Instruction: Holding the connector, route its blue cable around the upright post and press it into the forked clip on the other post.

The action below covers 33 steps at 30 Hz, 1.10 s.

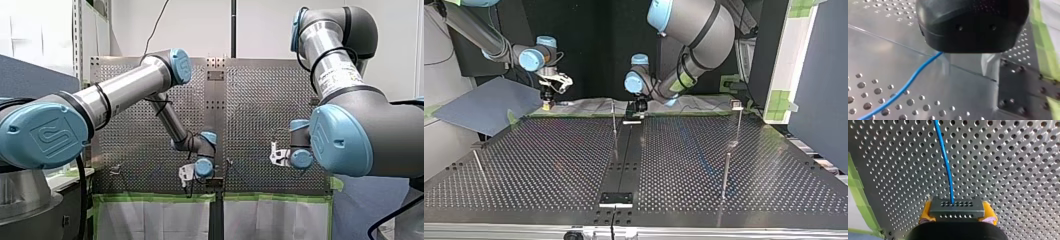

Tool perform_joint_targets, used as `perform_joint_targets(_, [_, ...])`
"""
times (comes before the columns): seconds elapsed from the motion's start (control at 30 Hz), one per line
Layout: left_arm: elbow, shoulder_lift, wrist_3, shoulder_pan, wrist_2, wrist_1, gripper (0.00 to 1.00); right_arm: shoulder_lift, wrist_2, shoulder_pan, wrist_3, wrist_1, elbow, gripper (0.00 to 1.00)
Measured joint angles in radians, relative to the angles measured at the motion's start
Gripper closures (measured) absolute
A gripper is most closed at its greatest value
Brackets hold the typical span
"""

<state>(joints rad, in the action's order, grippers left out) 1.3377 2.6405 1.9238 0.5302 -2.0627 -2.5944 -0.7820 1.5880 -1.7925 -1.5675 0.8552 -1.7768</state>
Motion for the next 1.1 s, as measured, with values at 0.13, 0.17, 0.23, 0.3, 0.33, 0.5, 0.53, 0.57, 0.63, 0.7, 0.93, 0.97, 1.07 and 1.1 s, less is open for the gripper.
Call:
perform_joint_targets(0.13, [0.027,-0.007,-0.038,0.009,0.000,0.013,0.04,0.001,-0.006,-0.005,-0.002,0.000,0.000,1.00])
perform_joint_targets(0.17, [0.032,-0.011,-0.046,0.013,0.003,0.015,0.04,0.001,-0.007,-0.006,-0.003,0.000,0.000,1.00])
perform_joint_targets(0.23, [0.044,-0.022,-0.062,0.021,0.015,0.022,0.04,0.002,-0.009,-0.007,-0.003,-0.001,0.000,1.00])
perform_joint_targets(0.3, [0.059,-0.037,-0.079,0.027,0.029,0.034,0.04,0.002,-0.010,-0.008,-0.004,0.000,0.000,1.00])
perform_joint_targets(0.33, [0.066,-0.044,-0.086,0.030,0.036,0.041,0.04,0.002,-0.011,-0.009,-0.004,-0.001,0.000,1.00])
perform_joint_targets(0.5, [0.107,-0.085,-0.128,0.043,0.067,0.077,0.04,0.003,-0.014,-0.011,-0.005,-0.002,0.000,1.00])
perform_joint_targets(0.53, [0.114,-0.092,-0.135,0.047,0.069,0.080,0.04,0.004,-0.015,-0.011,-0.005,-0.002,0.000,1.00])
perform_joint_targets(0.57, [0.121,-0.099,-0.143,0.050,0.070,0.083,0.04,0.004,-0.016,-0.012,-0.006,-0.002,0.000,1.00])
perform_joint_targets(0.63, [0.137,-0.115,-0.155,0.059,0.072,0.085,0.04,0.004,-0.018,-0.013,-0.006,-0.002,0.000,1.00])
perform_joint_targets(0.7, [0.154,-0.124,-0.163,0.068,0.072,0.086,0.04,0.005,-0.018,-0.014,-0.006,-0.003,-0.001,1.00])
perform_joint_targets(0.93, [0.184,-0.130,-0.170,0.102,0.067,0.086,0.04,0.016,-0.023,-0.016,-0.010,-0.002,-0.001,1.00])
perform_joint_targets(0.97, [0.185,-0.130,-0.171,0.106,0.066,0.086,0.04,0.017,-0.024,-0.016,-0.010,-0.001,-0.001,1.00])
perform_joint_targets(1.07, [0.186,-0.130,-0.172,0.121,0.058,0.086,0.04,0.022,-0.024,-0.016,-0.011,0.001,-0.001,1.00])
perform_joint_targets(1.1, [0.186,-0.130,-0.173,0.126,0.055,0.086,0.04,0.023,-0.025,-0.016,-0.011,0.001,0.000,1.00])
